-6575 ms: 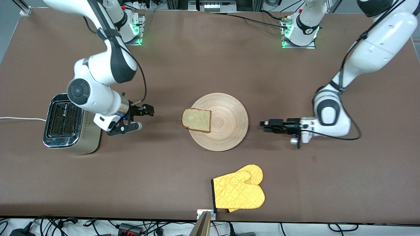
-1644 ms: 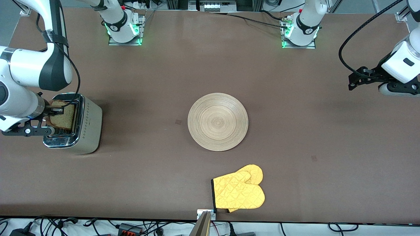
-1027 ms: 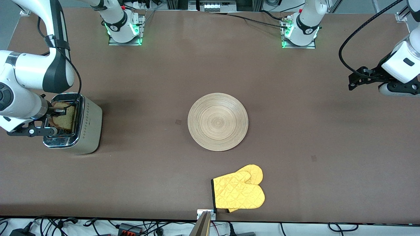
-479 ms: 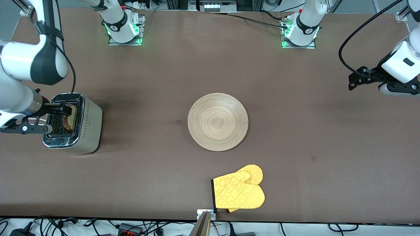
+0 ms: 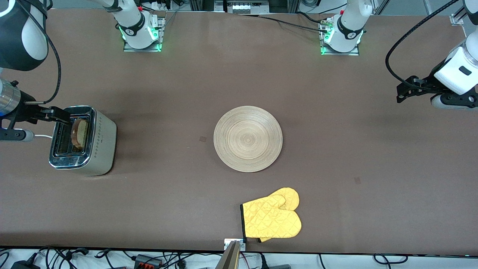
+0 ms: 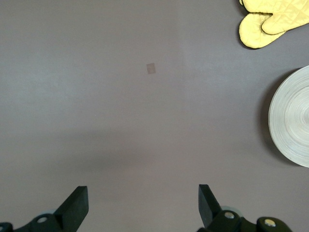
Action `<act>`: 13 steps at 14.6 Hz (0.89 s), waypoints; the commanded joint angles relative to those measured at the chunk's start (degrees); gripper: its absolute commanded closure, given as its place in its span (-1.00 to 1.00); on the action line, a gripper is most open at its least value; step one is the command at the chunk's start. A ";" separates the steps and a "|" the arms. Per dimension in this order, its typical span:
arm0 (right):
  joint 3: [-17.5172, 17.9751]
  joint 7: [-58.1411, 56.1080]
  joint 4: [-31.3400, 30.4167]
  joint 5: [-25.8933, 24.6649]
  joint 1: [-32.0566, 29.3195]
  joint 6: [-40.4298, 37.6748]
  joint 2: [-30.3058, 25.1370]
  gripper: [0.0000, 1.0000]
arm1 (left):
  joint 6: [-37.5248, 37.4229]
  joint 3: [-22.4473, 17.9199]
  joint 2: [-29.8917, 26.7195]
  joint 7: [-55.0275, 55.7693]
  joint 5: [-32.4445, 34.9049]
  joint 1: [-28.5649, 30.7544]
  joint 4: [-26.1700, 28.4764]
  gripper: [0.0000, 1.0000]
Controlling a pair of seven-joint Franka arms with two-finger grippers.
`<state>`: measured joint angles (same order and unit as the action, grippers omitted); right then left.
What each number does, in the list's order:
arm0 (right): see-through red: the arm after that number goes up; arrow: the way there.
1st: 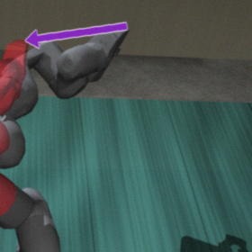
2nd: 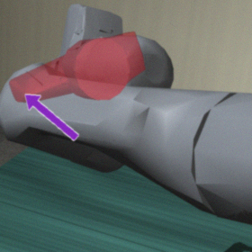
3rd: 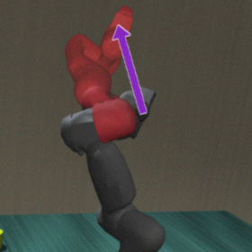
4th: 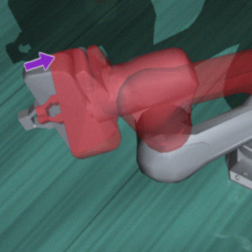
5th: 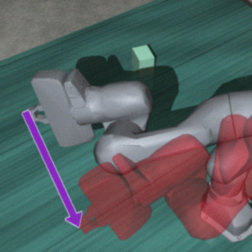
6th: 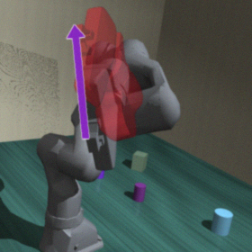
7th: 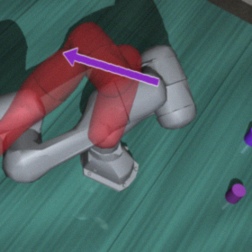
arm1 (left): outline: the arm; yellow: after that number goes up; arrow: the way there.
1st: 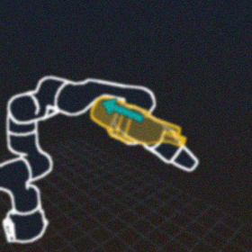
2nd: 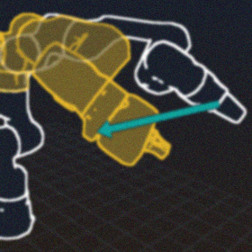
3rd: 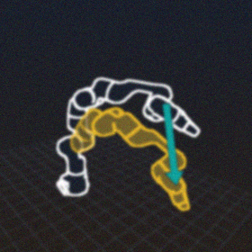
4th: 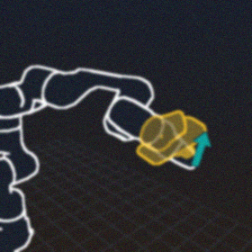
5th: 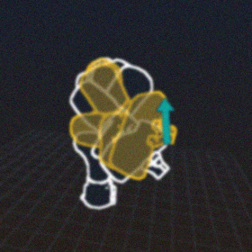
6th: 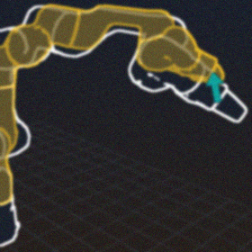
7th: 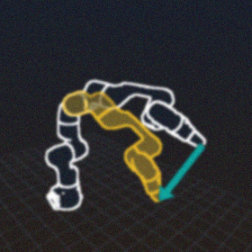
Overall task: Move plate and put bread in toaster
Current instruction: 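Open the right gripper and lift it up out of the toaster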
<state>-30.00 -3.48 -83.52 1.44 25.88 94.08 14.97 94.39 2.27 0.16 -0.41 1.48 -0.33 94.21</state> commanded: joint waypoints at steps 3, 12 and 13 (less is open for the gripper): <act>0.29 -1.00 0.64 5.84 0.05 -1.26 -1.00 -1.00 | -1.05 0.01 -0.25 -0.64 0.98 -0.20 -0.78 -1.00; 13.95 -0.21 3.27 5.60 -14.58 0.22 -1.09 -1.00 | -1.05 0.02 -0.25 -0.64 0.98 -0.20 -0.78 -1.00; 17.57 -0.21 3.45 5.07 -17.93 1.01 -1.26 -1.00 | -1.05 0.01 -0.25 -0.64 0.98 -0.11 -0.78 -1.00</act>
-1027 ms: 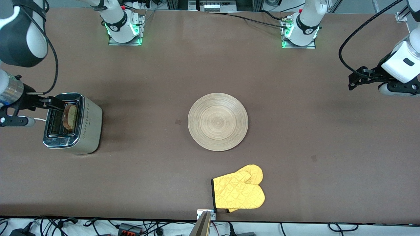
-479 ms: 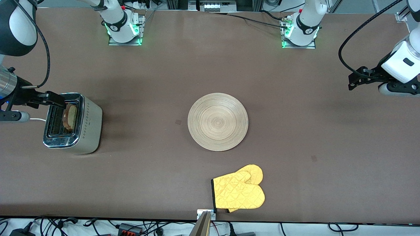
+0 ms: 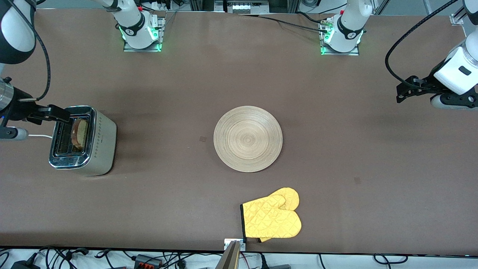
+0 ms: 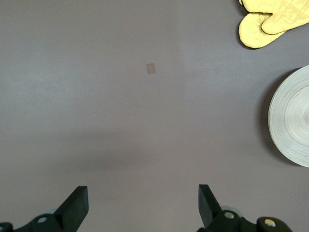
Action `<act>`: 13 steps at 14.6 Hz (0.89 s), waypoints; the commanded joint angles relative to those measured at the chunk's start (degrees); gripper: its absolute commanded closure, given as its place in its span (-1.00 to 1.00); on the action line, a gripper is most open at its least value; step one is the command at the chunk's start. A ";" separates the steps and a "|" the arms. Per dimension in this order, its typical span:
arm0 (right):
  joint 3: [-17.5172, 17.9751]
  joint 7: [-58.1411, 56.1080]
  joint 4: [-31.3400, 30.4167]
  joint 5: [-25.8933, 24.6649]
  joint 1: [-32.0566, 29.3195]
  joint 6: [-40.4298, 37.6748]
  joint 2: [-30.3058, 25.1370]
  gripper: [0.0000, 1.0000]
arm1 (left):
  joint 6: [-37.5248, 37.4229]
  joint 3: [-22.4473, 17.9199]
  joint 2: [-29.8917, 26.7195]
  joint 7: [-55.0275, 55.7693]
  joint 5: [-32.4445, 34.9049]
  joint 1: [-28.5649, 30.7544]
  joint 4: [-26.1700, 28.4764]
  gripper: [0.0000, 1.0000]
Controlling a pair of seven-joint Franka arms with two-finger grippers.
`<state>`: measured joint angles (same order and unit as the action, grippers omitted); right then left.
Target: Move plate and put bread in toaster
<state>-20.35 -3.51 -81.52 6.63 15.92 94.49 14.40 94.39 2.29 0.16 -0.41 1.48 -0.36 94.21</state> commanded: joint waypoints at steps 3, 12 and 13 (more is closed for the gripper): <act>15.57 -0.09 0.84 -3.99 -14.92 1.75 -2.09 -1.00 | -1.05 -0.01 -0.25 -0.64 0.98 -0.08 -0.78 -1.00; 18.68 -0.26 -5.30 -6.19 -17.77 2.89 -6.13 -1.00 | -1.05 -0.01 -0.25 -0.64 0.98 -0.08 -0.78 -1.00; 18.85 -0.09 -6.71 -7.06 -17.42 3.68 -6.84 -1.00 | -1.05 -0.01 -0.25 -0.73 0.90 -0.08 -0.78 -1.00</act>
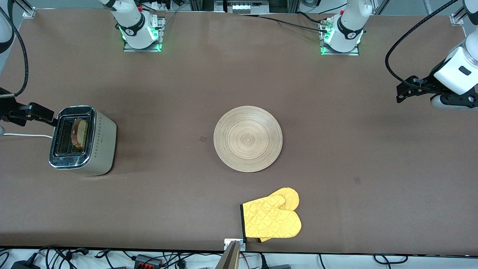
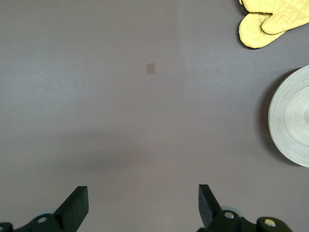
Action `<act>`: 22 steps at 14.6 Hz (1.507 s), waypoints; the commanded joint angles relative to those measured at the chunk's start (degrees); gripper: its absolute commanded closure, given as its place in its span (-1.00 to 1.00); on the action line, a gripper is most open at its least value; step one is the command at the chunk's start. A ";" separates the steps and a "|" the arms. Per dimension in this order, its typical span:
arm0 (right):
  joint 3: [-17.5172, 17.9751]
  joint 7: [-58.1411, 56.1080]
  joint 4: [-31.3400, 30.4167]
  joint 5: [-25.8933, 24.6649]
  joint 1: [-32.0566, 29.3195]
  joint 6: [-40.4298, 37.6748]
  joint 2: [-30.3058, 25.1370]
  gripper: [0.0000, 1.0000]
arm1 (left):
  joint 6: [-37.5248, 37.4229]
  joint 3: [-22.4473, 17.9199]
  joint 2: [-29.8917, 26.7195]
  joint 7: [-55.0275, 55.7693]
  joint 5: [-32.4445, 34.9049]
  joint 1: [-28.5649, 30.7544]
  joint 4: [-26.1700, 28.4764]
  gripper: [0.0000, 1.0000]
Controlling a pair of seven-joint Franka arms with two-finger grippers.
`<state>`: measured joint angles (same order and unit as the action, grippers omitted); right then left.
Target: Move plate and put bread in toaster
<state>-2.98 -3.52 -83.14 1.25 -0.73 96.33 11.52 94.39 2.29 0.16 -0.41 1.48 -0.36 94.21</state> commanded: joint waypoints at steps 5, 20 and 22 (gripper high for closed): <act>1.40 0.00 -16.33 -1.78 -0.32 5.88 -10.54 -1.00 | -1.05 -0.01 -0.25 -0.73 0.98 -0.08 -0.78 -1.00; 1.39 1.14 -17.23 -1.78 -0.32 0.61 -15.04 -1.00 | -1.05 -0.01 -0.25 -0.82 0.98 0.18 -0.78 -1.00; 1.48 1.06 -17.14 -1.78 -0.32 0.00 -15.04 -1.00 | -1.05 -0.01 -0.25 -0.82 0.98 0.18 -0.78 -1.00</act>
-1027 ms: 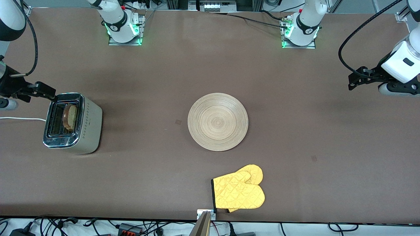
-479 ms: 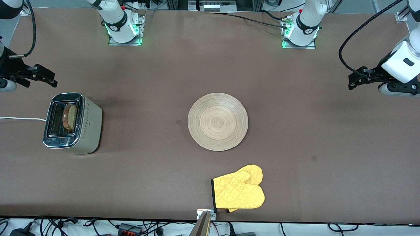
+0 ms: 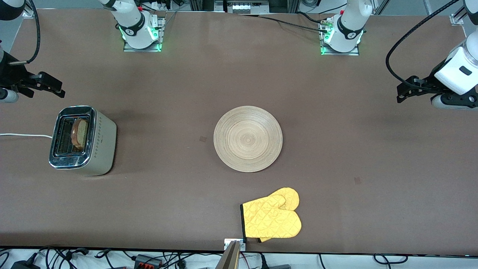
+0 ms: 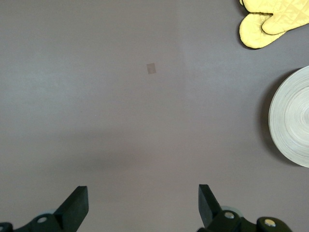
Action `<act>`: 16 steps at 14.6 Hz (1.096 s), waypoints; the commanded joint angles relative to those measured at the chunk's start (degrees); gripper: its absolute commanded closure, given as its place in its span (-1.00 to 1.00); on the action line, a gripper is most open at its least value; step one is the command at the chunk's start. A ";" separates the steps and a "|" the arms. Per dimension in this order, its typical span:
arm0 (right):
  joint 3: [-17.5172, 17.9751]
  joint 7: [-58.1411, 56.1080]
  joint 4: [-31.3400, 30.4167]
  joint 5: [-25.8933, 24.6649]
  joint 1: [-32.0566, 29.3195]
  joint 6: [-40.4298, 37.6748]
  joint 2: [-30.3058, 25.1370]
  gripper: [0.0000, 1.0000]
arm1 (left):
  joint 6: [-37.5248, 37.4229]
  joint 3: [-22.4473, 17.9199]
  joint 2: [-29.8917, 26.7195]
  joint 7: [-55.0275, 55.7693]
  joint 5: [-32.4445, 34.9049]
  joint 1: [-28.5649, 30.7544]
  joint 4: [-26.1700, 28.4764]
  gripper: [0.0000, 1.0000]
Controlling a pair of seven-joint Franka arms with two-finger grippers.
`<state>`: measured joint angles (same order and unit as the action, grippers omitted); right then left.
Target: Move plate and put bread in toaster
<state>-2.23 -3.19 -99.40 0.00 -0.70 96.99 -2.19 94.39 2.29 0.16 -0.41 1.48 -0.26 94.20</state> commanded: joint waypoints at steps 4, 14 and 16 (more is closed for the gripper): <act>0.74 0.73 -0.88 -0.52 -0.35 -0.92 -1.33 -1.00 | -1.05 0.00 -0.25 -0.82 0.90 0.08 -0.77 -1.00; 0.57 -0.15 -0.79 -0.52 -0.44 -2.50 -2.47 -1.00 | -2.54 0.00 -0.25 -0.91 0.98 0.08 -0.77 -1.00; 0.30 -0.24 -0.79 -0.52 -0.53 -2.42 -2.56 -1.00 | -2.54 0.00 -0.25 -0.91 0.98 0.08 -0.77 -1.00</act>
<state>-2.09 -3.19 -99.40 -0.01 -0.69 95.03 -3.39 93.02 2.29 0.16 -0.41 1.48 -0.25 94.20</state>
